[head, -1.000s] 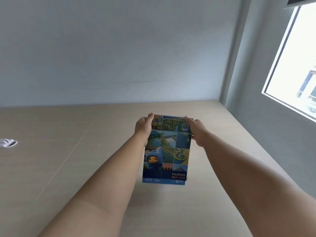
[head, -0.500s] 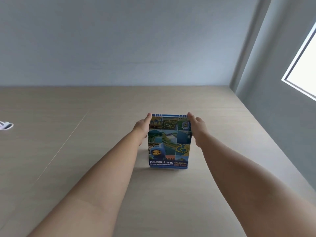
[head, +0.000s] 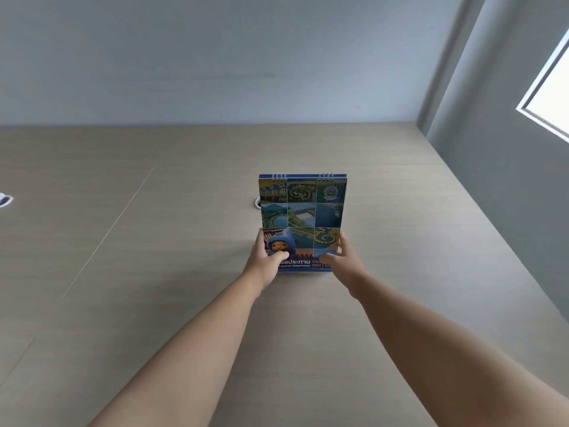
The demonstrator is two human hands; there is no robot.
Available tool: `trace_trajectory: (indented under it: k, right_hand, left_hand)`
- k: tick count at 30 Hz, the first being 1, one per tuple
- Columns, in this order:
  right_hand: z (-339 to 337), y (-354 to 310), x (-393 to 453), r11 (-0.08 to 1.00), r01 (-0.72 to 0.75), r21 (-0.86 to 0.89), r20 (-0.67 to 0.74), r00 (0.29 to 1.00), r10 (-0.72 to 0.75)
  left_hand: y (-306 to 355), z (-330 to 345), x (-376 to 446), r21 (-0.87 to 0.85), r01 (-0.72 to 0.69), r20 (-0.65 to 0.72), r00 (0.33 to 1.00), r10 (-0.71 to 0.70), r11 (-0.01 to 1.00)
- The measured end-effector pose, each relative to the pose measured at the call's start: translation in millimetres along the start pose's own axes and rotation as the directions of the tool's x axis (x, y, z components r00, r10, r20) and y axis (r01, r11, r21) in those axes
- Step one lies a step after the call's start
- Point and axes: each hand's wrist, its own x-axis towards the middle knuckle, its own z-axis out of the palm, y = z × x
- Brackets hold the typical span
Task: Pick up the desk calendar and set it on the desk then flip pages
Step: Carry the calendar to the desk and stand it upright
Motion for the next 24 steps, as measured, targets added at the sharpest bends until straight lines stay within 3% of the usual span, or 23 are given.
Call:
trace_trajectory:
  k: [8,24]
  right_hand:
    - [-6.1,8.4,-5.3,0.999,-0.011,-0.033,0.011,1.000,0.011]
    - [-11.7,6.6,-23.6,0.985,-0.020,0.170,0.022,1.000,0.017]
  left_hand:
    - [-7.6,1.9,-16.5,0.074,0.076,-0.054,0.996,-0.072,0.994]
    - [1.8,1.7,-37.3,-0.005,0.061,-0.153,0.986,-0.061,0.998]
